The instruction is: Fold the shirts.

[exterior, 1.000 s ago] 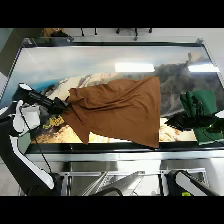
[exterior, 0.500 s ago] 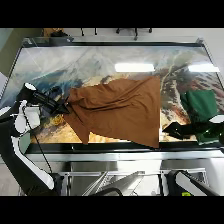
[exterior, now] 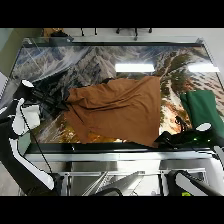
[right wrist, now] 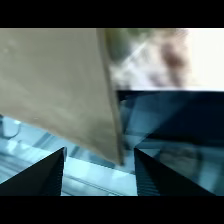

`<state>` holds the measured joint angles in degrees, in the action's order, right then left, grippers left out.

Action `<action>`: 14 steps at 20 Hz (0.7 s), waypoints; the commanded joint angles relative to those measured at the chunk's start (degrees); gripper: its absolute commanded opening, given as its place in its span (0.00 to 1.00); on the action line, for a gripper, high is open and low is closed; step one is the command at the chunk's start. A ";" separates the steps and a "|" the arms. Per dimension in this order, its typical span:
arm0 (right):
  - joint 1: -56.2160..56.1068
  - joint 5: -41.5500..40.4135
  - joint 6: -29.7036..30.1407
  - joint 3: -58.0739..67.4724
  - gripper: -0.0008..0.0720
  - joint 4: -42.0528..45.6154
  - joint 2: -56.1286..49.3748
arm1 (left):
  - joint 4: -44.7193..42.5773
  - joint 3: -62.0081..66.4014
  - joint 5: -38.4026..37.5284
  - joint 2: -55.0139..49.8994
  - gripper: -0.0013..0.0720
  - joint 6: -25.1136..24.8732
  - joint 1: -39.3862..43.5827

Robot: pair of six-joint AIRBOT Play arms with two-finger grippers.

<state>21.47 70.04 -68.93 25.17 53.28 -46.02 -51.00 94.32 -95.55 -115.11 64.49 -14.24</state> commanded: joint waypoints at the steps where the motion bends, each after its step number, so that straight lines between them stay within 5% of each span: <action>1: -2.86 -6.97 1.95 -0.76 0.67 -1.22 -3.28 | 0.07 -0.07 0.96 0.92 0.04 0.11 0.04; 4: -5.73 -7.85 7.26 -0.63 0.36 -10.08 -7.21 | 0.22 -0.07 0.04 1.09 0.04 1.09 0.04; 6: -7.23 -6.75 7.67 1.09 0.06 -12.07 -7.02 | 2.10 -0.07 -1.11 2.95 0.04 1.55 0.02; 10: -6.54 -2.03 7.15 16.15 0.05 -13.75 3.50 | 9.77 -0.04 -1.44 15.52 0.03 1.01 -0.33; 14: -1.62 -5.64 6.75 41.97 0.05 -14.51 13.55 | 23.21 -0.02 3.87 35.10 0.04 0.50 -1.75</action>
<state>17.08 65.80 -62.08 51.66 40.38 -38.52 -37.74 94.24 -95.13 -92.03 65.52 -15.05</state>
